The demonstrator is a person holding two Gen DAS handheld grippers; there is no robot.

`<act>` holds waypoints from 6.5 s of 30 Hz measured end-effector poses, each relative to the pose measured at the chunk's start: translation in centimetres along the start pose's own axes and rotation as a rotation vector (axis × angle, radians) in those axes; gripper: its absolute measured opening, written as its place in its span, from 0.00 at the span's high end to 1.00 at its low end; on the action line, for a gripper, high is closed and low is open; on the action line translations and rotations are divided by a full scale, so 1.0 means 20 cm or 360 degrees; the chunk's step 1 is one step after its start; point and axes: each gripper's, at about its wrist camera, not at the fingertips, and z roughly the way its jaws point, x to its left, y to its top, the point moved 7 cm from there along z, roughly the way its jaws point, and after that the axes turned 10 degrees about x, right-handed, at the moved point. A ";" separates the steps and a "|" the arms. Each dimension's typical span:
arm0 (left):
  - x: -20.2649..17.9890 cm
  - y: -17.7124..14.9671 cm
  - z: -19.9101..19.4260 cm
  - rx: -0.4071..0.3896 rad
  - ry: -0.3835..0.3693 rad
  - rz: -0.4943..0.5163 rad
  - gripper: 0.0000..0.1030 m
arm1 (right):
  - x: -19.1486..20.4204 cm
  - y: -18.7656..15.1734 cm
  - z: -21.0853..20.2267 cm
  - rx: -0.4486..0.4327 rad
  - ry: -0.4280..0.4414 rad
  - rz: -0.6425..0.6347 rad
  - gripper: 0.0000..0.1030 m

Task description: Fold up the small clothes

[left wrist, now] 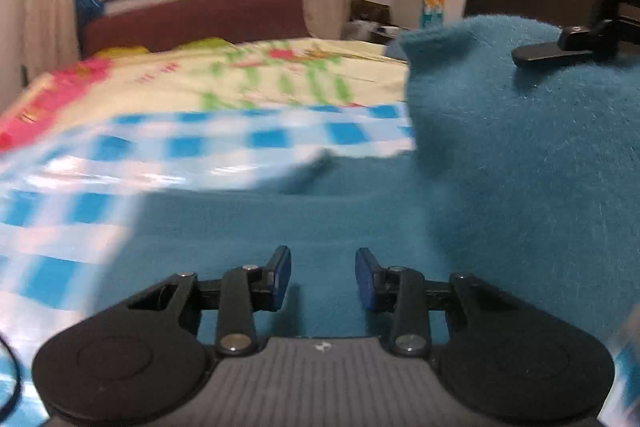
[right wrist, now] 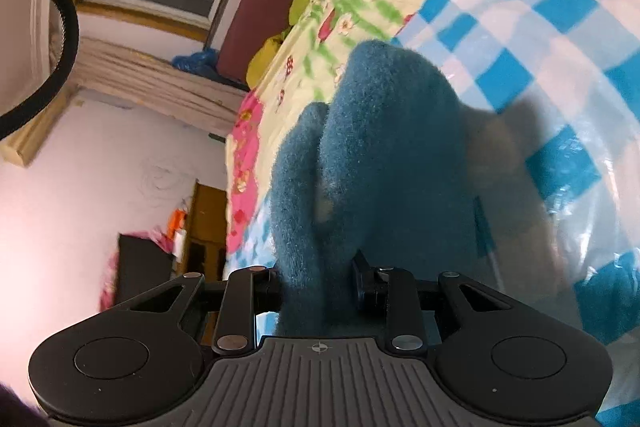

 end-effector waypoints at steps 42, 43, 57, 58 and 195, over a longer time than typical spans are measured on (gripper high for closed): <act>0.63 -0.17 -0.64 -0.0236 0.0004 -0.0543 0.55 | 0.45 -0.30 0.74 0.0323 -0.0395 -0.0690 0.45; 0.61 -0.14 -0.58 -0.0210 -0.0002 -0.0511 0.55 | 0.45 -0.30 0.77 0.0329 -0.0414 -0.0703 0.45; 0.59 -0.49 -0.24 0.0225 -0.0091 -0.0736 0.66 | 0.50 -0.29 1.23 0.0430 -0.0657 -0.1016 0.52; 0.59 -0.50 -0.24 0.0222 -0.0097 -0.0752 0.67 | 0.50 -0.30 1.26 0.0410 -0.0713 -0.1065 0.62; 0.23 -0.42 -0.35 0.0572 0.0337 -0.0246 0.35 | -0.01 -0.78 0.36 0.0322 -0.0715 -0.0857 0.41</act>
